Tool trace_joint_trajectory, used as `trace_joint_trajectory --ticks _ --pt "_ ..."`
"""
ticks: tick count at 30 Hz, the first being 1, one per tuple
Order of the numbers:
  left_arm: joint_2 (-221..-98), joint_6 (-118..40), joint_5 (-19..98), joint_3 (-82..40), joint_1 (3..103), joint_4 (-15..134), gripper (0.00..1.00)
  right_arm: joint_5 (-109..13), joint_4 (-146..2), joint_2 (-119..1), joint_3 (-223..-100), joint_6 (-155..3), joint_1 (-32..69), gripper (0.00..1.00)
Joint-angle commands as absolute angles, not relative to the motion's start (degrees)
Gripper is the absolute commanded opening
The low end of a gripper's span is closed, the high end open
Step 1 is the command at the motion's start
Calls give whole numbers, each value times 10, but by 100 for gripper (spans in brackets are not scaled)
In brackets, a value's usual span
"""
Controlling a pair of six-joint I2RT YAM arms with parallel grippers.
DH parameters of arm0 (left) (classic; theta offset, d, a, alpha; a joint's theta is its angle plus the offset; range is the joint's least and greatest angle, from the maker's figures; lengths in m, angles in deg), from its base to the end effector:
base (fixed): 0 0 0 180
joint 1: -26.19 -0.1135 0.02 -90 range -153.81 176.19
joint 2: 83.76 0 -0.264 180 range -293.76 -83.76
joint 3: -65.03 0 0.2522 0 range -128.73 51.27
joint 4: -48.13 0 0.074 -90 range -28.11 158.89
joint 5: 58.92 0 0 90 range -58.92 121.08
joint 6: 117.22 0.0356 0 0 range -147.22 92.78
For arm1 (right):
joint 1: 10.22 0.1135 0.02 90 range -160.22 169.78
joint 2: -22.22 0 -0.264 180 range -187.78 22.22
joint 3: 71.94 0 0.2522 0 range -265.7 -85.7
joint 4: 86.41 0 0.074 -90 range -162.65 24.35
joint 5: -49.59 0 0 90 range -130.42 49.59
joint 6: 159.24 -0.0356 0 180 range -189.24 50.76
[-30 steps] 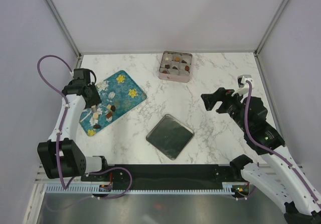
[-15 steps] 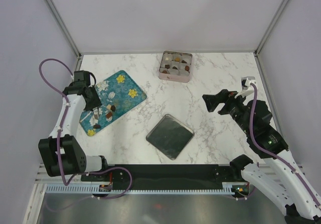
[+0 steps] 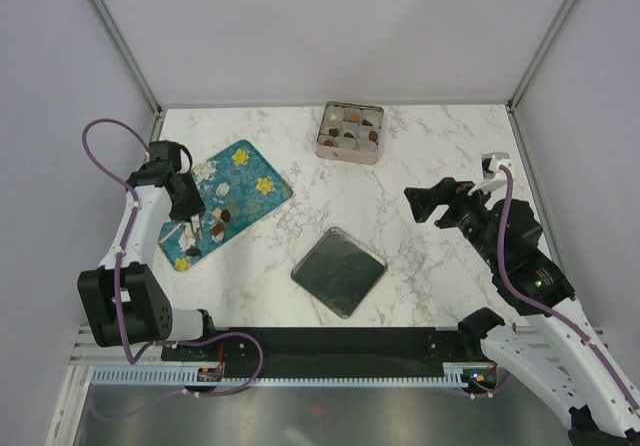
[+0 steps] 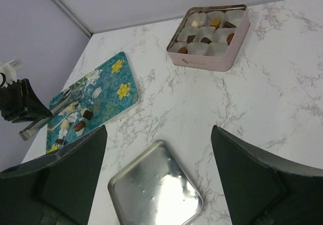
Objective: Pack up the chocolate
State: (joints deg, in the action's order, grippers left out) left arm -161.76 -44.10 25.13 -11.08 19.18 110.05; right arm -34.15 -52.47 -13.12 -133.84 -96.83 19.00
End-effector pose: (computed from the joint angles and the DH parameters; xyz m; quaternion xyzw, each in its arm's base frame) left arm 0.2630 0.0361 0.2652 -0.2128 0.9492 0.0309 0.2298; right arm 0.1230 0.0643 0.3649 0.0254 0.7505 0.2775 0.5993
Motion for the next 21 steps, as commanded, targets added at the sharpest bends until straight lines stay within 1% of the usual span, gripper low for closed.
trace_joint_trajectory --ticks 1,4,12,16,17,21 --pt "-1603 -430 235 -128 190 1119 42 -338 -540 -133 -1342 -964 193 93" --pt "-1599 -427 201 -141 190 1130 45 -345 -543 -136 -1342 -967 193 93" --pt "-1606 -430 204 -128 189 1127 47 -351 -544 -133 -1344 -970 193 93" --pt "-1611 -433 239 -126 189 1118 45 -352 -543 -132 -1342 -969 194 92" --pt "-1614 -433 242 -125 189 1116 43 -351 -544 -130 -1342 -968 193 92" --pt "-1619 -431 248 -122 189 1118 40 -348 -541 -129 -1342 -966 194 93"
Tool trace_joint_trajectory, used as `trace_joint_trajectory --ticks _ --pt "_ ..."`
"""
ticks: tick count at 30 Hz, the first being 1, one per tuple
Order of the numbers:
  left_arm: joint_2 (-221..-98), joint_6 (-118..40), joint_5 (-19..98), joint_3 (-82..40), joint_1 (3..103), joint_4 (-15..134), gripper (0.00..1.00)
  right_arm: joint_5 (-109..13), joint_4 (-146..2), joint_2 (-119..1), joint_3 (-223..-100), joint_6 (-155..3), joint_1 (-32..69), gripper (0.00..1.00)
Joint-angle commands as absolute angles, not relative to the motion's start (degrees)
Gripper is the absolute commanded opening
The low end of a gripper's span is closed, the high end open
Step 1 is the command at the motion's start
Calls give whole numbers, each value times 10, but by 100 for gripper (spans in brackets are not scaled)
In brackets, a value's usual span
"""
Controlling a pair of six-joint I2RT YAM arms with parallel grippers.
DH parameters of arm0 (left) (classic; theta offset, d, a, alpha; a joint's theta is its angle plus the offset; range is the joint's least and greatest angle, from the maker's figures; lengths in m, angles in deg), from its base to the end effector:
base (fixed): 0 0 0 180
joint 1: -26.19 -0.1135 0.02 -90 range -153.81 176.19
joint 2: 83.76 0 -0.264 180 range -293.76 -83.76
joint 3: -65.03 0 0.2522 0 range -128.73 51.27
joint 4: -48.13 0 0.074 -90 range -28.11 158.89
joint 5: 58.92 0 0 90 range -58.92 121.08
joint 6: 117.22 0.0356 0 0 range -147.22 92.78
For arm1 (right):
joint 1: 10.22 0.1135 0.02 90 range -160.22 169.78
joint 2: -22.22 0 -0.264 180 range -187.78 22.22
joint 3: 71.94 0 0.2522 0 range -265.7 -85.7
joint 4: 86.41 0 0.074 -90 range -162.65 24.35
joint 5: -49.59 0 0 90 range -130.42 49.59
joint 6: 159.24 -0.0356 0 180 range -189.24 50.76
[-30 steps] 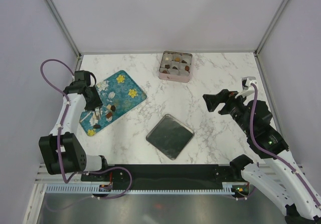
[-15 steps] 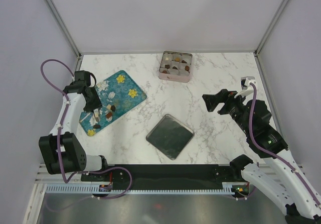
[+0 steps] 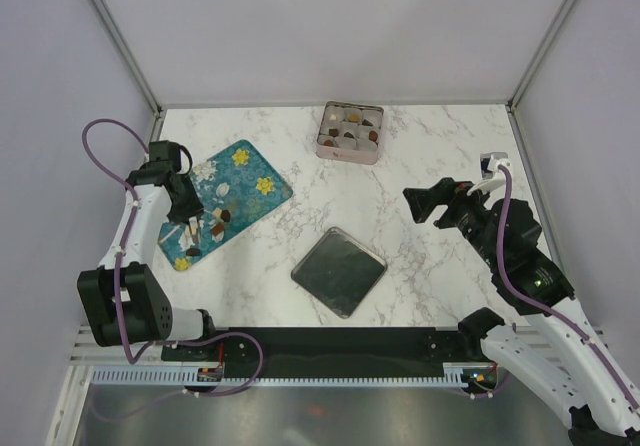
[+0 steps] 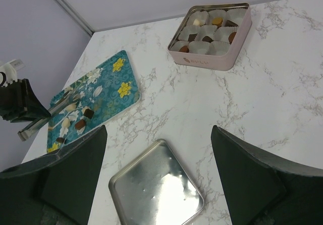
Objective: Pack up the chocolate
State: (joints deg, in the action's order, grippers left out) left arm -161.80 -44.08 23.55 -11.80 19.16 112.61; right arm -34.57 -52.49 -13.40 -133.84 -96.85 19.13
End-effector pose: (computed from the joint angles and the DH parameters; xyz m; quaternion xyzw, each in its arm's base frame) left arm 0.2599 0.0367 0.2668 -0.2154 0.9515 0.0460 0.2148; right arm 0.1238 0.0654 0.3644 0.0221 0.7521 0.2799 0.5963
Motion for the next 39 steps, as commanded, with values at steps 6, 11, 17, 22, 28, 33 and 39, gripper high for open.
trace_joint_trajectory --ticks 6,11,17,22,28,33,39 --pt "-1617 -429 259 -119 190 1120 36 -344 -542 -130 -1342 -960 198 93" --pt "-1615 -428 277 -149 190 1121 28 -335 -540 -131 -1345 -956 199 92" --pt "-1621 -421 305 -189 190 1124 20 -329 -537 -130 -1350 -952 199 93" --pt "-1634 -422 375 -219 199 1118 18 -325 -535 -131 -1353 -953 200 93" --pt "-1694 -460 401 -345 348 1093 18 -326 -535 -141 -1354 -956 199 92" --pt "-1815 -466 400 -515 450 1077 19 -308 -532 -143 -1356 -954 200 92" --pt "-1940 -453 434 -627 507 1025 20 -293 -525 -150 -1362 -952 199 93"
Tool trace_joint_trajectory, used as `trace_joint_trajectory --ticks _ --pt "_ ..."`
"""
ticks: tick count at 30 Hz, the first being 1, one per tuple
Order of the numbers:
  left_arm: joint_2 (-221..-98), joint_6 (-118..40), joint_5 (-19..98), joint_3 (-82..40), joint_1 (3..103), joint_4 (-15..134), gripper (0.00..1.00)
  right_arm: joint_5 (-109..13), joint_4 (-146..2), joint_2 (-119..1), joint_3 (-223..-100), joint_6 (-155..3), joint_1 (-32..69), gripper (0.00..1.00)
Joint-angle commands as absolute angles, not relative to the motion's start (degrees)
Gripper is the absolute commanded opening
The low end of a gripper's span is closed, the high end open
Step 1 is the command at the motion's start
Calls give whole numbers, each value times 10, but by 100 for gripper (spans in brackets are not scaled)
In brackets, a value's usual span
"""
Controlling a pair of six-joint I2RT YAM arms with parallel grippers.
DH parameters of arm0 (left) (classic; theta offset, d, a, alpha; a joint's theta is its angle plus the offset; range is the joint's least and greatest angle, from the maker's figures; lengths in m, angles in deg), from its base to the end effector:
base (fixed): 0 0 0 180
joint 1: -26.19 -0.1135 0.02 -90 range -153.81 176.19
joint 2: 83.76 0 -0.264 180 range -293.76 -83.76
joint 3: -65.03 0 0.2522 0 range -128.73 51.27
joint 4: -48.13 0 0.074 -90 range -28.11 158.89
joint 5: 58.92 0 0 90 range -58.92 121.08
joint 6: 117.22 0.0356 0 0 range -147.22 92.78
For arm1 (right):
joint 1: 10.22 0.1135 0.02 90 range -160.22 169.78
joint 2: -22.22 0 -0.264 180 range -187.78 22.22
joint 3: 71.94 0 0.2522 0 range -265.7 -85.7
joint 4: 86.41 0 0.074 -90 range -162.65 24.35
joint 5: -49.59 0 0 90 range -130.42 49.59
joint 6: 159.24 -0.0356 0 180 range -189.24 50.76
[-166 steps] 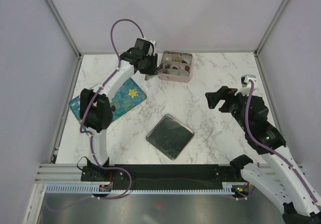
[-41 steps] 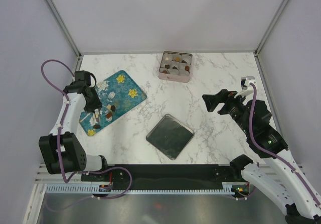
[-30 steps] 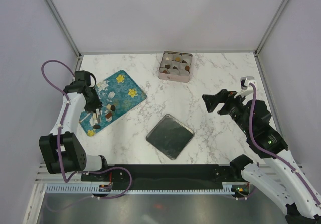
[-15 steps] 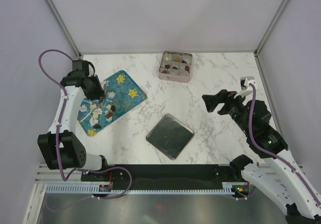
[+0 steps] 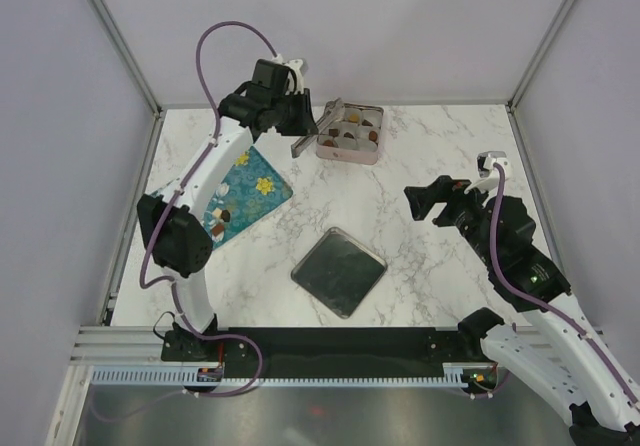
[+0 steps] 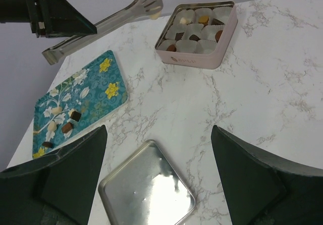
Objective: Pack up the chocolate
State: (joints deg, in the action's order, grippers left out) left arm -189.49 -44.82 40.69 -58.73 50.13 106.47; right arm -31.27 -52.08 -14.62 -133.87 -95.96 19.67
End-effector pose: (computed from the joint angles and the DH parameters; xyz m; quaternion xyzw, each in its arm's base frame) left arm 0.3765 -0.1737 0.3751 0.0851 0.9009 -0.2195 0.3645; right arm 0.1284 0.0673 0.3612 0.0306 0.7605 0.2528 0.5974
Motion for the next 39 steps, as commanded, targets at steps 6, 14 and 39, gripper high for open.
trace_joint_trajectory --ticks 6,14,39 --pt "-1999 -444 456 -645 526 993 21 -281 -518 -158 -1371 -944 199 93" --pt "-2022 -439 437 -607 528 985 22 -278 -515 -159 -1365 -944 199 93" --pt "-2001 -419 387 -596 528 985 40 -282 -516 -162 -1361 -948 199 93"
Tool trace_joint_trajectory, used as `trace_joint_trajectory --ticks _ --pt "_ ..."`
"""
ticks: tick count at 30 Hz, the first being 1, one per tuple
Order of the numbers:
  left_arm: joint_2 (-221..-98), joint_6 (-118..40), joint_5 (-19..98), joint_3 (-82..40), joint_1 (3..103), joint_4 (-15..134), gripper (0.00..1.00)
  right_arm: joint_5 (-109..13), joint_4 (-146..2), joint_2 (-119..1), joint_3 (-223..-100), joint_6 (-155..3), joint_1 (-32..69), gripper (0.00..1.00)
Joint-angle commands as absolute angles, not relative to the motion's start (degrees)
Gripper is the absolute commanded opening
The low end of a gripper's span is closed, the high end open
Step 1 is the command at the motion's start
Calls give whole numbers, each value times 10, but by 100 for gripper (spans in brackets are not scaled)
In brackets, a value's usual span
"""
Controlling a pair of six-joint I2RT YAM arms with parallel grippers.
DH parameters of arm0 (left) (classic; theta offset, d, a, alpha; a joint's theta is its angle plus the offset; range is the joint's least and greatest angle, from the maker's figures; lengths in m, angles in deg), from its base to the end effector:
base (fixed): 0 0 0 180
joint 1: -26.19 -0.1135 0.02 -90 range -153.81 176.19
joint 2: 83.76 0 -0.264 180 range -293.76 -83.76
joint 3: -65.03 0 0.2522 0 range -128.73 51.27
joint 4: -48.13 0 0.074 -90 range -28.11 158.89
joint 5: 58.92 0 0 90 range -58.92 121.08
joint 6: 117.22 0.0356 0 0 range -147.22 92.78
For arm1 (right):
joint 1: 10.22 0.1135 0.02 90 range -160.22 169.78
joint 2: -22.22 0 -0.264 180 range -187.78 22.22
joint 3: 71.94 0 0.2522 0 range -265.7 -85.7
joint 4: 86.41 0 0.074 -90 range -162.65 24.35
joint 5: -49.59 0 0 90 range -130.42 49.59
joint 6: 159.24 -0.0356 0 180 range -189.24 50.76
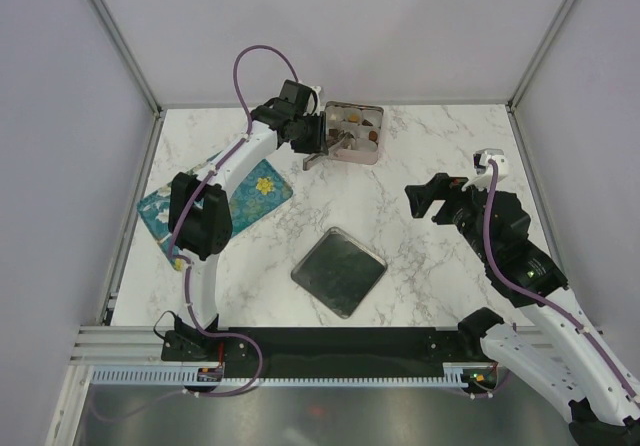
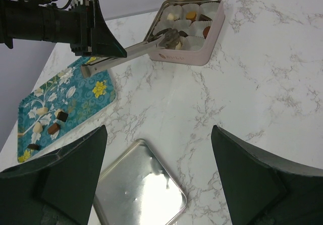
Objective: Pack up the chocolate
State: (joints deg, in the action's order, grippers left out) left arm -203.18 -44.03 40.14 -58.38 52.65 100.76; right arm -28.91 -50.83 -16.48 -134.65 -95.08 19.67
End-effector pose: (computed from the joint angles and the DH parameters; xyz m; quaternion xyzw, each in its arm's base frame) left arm 0.4213 -0.2160 0.2791 0.1062 0.9270 -0.1985 0.3000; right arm 0.1345 0.0691 0.3593 0.0361 0.7726 0.2254 0.5924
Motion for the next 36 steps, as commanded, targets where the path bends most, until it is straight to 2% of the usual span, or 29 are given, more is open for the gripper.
trace_joint_trajectory --ticks 1,14,21,29,36 --pt "-2000 -419 385 -598 529 986 41 -281 -516 -163 -1361 -948 200 92" --pt "-1855 -407 313 -532 529 998 41 -290 -521 -163 -1354 -953 199 93" --pt "-1746 -445 132 -407 518 1104 46 -304 -522 -151 -1349 -959 199 93" --pt "-1584 -473 132 -239 439 1170 50 -325 -523 -142 -1340 -965 199 92" --pt "-1518 -461 153 -170 392 1208 51 -338 -527 -136 -1335 -968 199 92"
